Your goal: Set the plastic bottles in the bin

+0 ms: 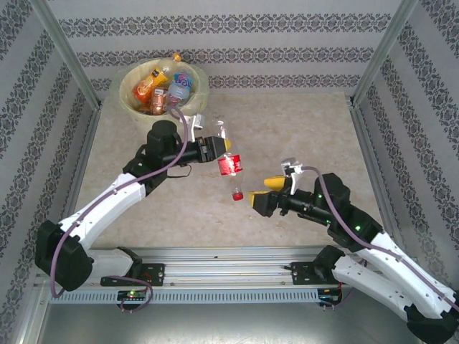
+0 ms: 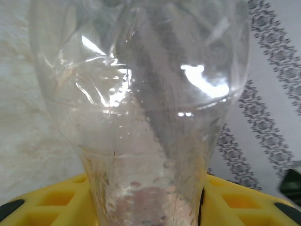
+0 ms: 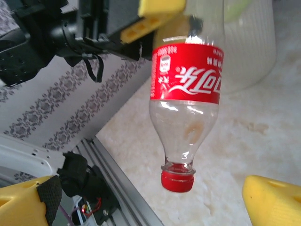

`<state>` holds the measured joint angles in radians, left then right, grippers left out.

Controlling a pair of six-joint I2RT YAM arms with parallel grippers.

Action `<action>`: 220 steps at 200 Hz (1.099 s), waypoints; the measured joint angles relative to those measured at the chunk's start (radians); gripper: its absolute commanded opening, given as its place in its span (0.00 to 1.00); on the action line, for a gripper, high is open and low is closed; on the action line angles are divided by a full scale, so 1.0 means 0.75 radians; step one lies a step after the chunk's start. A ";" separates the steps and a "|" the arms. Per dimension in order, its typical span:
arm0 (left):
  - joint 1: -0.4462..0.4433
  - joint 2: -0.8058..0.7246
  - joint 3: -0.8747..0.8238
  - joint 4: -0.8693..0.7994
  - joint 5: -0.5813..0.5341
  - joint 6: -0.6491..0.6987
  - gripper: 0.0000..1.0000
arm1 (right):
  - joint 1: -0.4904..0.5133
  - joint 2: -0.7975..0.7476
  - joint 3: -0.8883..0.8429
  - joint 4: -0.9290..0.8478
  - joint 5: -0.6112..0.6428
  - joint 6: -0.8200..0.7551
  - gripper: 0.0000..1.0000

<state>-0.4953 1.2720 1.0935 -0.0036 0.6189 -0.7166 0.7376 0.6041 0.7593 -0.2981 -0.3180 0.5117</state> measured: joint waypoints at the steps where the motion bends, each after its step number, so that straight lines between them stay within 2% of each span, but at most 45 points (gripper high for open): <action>1: 0.000 0.000 0.006 -0.010 -0.002 0.004 0.50 | 0.000 -0.001 0.004 -0.002 0.000 -0.001 0.98; 55: 0.162 0.006 0.575 -0.608 -0.169 0.298 0.52 | 0.001 -0.050 0.226 -0.086 0.035 -0.077 0.98; 104: 0.415 0.165 1.056 -0.931 -0.367 0.490 0.52 | 0.001 -0.057 0.260 -0.142 0.061 -0.109 0.98; 131: 0.499 0.319 1.295 -1.061 -0.519 0.608 0.52 | 0.001 -0.061 0.260 -0.184 0.076 -0.124 0.98; 154: 0.569 0.419 1.423 -1.116 -0.589 0.652 0.52 | 0.001 -0.075 0.260 -0.206 0.095 -0.125 0.98; 202: 0.646 0.731 1.876 -1.264 -0.633 0.640 0.52 | 0.001 -0.080 0.260 -0.229 0.113 -0.125 0.98; 220: 0.655 0.813 1.962 -1.306 -0.629 0.613 0.52 | 0.000 -0.080 0.260 -0.237 0.121 -0.125 0.98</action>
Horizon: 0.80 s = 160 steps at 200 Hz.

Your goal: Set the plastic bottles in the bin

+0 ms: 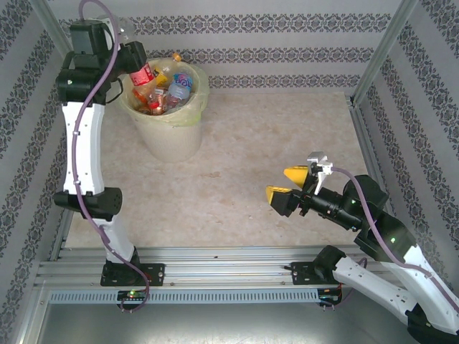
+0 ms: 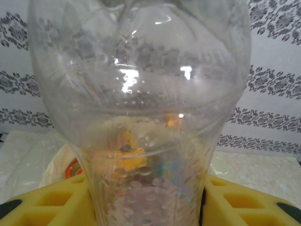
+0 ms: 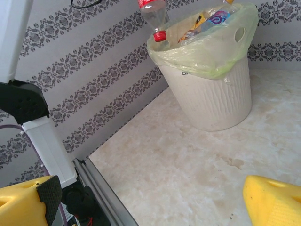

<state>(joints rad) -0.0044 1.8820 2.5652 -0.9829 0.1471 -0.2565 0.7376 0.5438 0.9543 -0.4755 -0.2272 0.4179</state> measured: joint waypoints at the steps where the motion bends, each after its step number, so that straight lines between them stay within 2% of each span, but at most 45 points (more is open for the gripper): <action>1: 0.001 0.006 0.005 -0.005 0.002 -0.004 0.52 | 0.001 0.000 0.000 -0.001 0.000 0.000 0.98; 54: 0.096 0.127 0.030 -0.099 0.083 -0.151 0.54 | 0.000 -0.001 -0.005 -0.014 0.009 0.000 0.98; 160: 0.155 0.207 -0.012 -0.133 0.250 -0.309 0.60 | 0.000 0.024 -0.024 -0.020 0.010 0.000 0.98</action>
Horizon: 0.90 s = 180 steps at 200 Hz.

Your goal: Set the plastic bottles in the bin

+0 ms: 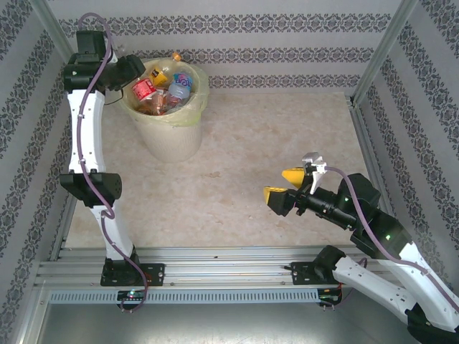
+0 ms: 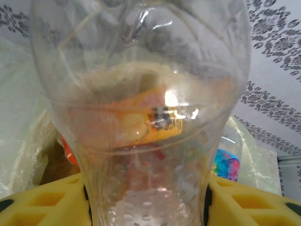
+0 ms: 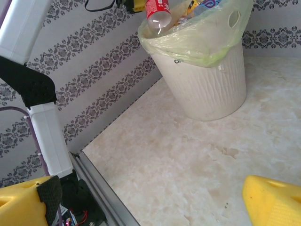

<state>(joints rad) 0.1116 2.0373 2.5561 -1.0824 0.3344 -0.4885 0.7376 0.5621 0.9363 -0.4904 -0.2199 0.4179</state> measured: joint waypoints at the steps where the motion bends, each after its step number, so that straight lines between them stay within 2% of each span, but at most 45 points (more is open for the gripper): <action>1: 0.001 0.003 -0.001 -0.001 0.004 -0.001 0.60 | 0.000 0.000 -0.001 0.000 0.000 0.000 0.98; 26: 0.009 0.047 -0.012 -0.010 0.047 -0.024 0.66 | 0.001 -0.001 -0.004 -0.001 0.002 0.000 0.98; 66: 0.012 0.068 -0.023 -0.019 0.077 -0.034 0.85 | 0.000 -0.001 -0.005 -0.002 0.010 0.001 0.98; 83: 0.014 0.067 -0.021 -0.019 0.072 -0.033 0.87 | 0.000 -0.001 -0.005 -0.001 0.014 0.001 0.98; 112: 0.020 0.058 -0.021 -0.020 0.015 -0.018 0.87 | 0.000 -0.001 -0.005 -0.001 0.019 0.001 0.98; 158: 0.020 -0.040 -0.022 -0.045 -0.203 0.053 0.87 | 0.000 0.004 -0.005 -0.001 0.019 0.001 0.98; 164: 0.020 -0.057 -0.022 -0.044 -0.228 0.060 0.82 | 0.000 0.006 -0.005 -0.001 0.019 0.001 0.98; 174: 0.020 -0.081 -0.023 -0.044 -0.262 0.075 0.68 | 0.000 0.008 -0.006 -0.001 0.019 0.001 0.98; 180: 0.020 -0.095 -0.026 -0.043 -0.275 0.081 0.64 | 0.000 0.008 -0.006 -0.001 0.019 0.001 0.98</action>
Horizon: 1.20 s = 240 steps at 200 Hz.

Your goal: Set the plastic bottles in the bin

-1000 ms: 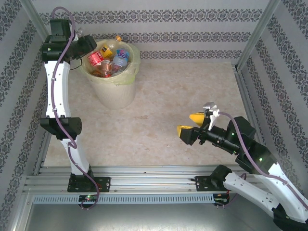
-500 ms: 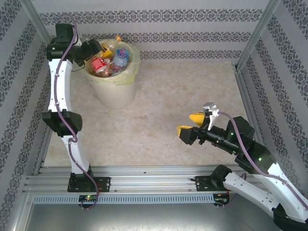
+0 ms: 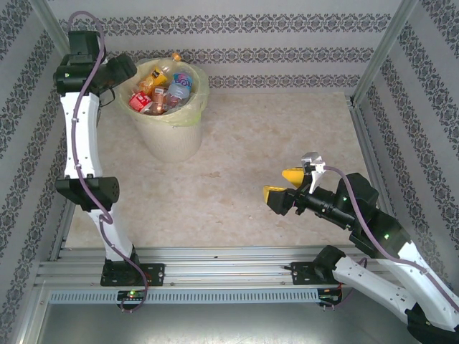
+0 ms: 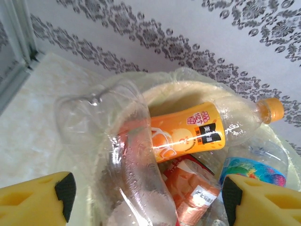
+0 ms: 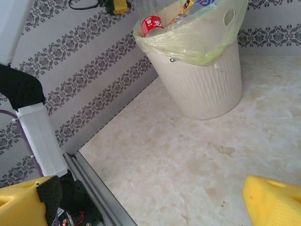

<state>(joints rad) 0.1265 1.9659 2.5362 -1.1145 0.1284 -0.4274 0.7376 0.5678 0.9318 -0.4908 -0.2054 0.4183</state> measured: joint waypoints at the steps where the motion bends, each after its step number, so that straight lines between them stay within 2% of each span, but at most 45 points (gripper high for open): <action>1: 0.000 -0.002 -0.001 0.000 -0.002 0.004 0.64 | 0.001 0.000 0.000 0.000 -0.001 0.000 0.98; 67: 0.000 0.017 -0.011 0.000 0.003 0.018 0.53 | 0.000 0.001 -0.007 -0.001 0.000 0.001 0.98; 205: -0.003 0.198 -0.009 0.141 0.179 0.051 0.42 | 0.000 0.031 -0.007 0.000 0.010 0.001 0.98; 240: -0.003 0.215 -0.007 0.149 0.203 0.072 0.42 | 0.001 0.052 -0.007 0.001 0.010 0.001 0.98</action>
<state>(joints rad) 0.1242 2.1269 2.5313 -1.0031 0.2806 -0.3737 0.7380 0.6067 0.9264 -0.4904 -0.1978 0.4191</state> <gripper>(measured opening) 0.424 0.982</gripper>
